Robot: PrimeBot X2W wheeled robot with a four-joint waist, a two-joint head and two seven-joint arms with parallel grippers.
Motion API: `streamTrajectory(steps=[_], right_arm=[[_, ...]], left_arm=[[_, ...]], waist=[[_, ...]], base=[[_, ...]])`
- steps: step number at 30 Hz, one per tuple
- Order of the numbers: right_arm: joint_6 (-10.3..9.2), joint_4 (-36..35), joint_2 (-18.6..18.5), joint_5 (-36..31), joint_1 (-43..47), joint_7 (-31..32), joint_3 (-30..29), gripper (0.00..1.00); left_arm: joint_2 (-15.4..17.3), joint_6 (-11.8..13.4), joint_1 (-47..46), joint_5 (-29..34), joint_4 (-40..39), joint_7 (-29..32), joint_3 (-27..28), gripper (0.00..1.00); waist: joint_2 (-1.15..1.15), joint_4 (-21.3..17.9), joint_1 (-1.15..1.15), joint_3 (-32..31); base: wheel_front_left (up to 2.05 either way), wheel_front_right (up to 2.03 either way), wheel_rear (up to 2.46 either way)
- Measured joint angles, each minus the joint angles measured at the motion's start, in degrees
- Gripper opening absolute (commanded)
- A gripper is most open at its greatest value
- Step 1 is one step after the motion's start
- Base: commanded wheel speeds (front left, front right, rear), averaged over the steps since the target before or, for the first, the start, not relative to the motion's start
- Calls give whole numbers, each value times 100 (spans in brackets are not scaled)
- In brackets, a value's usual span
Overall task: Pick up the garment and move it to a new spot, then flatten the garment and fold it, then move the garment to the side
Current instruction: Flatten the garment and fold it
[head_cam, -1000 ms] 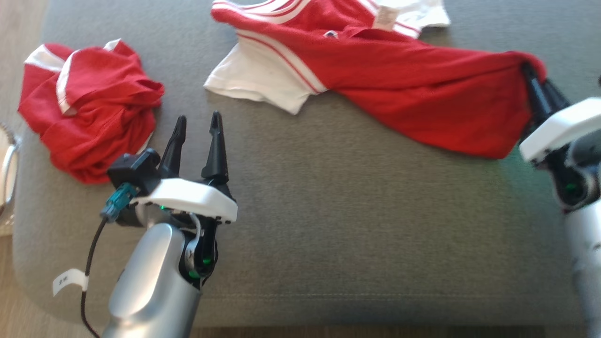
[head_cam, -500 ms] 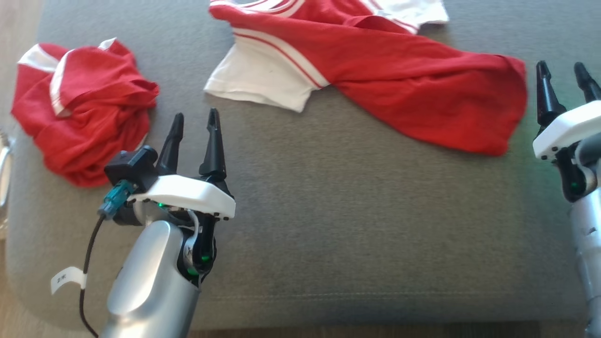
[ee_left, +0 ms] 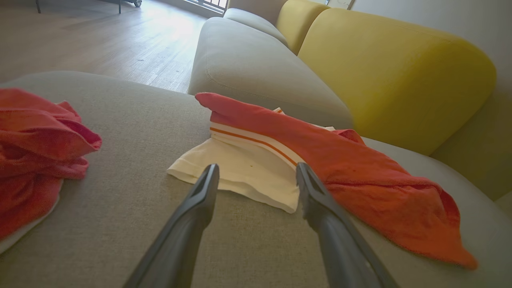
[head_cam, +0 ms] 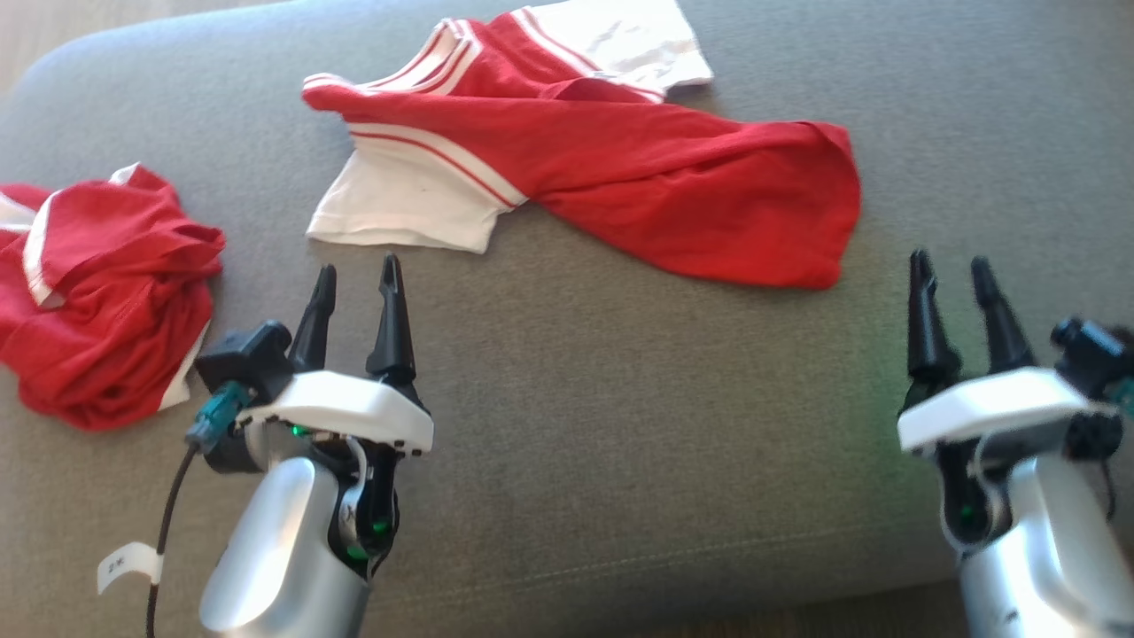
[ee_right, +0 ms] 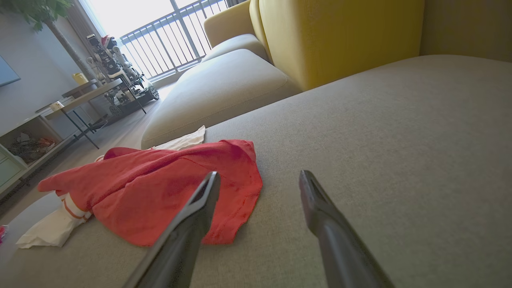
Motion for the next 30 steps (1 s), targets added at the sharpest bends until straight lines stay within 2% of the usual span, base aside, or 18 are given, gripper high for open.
streamTrajectory(steps=[4, 10, 15, 22, 30], right_arm=[[0, -331, 53, -76, 341, -2, 125, 100], [0, -673, 73, -179, 337, -11, 160, 100], [0, -860, 87, -179, 335, -9, 238, 100], [0, -939, 107, -216, 271, -10, 433, 100], [0, -831, 112, -78, 121, -29, 539, 100]], left_arm=[[0, -1, 45, 20, 86, 0, 1, 100], [0, 18, 36, 129, 372, 1, 54, 100], [26, 286, -146, 319, 816, 1, 390, 100], [181, 290, -922, 497, 1592, 1, 565, 100], [558, 363, -1672, 497, 2547, 1, 783, 100]], waist=[[0, -96, 0, -39], [0, -179, 0, 29], [0, -256, 0, 161], [0, -422, 0, 417], [0, -697, 0, 666]], base=[[0, 0, 0], [0, 0, 0], [0, 0, 0], [0, 0, 0], [0, 0, 0]])
